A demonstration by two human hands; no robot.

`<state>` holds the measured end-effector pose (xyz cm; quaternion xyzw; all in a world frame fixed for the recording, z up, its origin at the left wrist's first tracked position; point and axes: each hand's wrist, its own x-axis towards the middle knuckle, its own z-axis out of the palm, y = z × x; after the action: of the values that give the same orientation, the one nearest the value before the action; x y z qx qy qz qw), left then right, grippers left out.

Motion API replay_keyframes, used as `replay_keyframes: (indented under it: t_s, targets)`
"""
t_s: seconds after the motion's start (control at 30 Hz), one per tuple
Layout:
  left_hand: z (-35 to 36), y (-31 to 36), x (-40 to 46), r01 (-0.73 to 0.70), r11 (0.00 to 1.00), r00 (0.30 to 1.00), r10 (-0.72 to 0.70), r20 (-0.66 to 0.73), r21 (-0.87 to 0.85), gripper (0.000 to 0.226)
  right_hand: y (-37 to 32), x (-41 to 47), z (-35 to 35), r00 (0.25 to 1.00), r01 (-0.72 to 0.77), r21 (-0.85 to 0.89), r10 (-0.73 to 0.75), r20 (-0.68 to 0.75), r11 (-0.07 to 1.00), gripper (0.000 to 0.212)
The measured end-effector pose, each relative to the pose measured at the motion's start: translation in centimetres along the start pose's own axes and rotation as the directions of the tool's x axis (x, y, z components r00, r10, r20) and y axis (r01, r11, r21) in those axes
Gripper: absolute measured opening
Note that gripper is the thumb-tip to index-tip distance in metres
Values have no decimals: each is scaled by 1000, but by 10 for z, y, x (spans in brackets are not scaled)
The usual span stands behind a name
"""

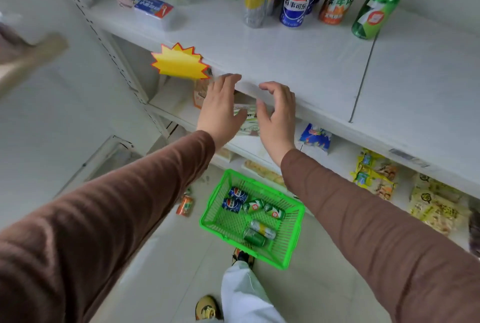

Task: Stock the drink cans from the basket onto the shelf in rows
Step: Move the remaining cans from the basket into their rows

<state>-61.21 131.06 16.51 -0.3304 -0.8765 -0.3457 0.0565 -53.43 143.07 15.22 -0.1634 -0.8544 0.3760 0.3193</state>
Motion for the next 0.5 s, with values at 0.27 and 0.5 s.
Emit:
replay_keyframes:
  t_s: [0.27, 0.5]
  targets:
    - [23, -38, -131, 16, 999, 1000, -15, 4, -47, 66, 24, -128, 30, 993, 27, 1, -27, 112, 1000, 23]
    - [114, -112, -233, 287, 958, 943, -282, 177, -1, 71, 142, -228, 80, 928, -290, -144, 315, 200, 946, 23]
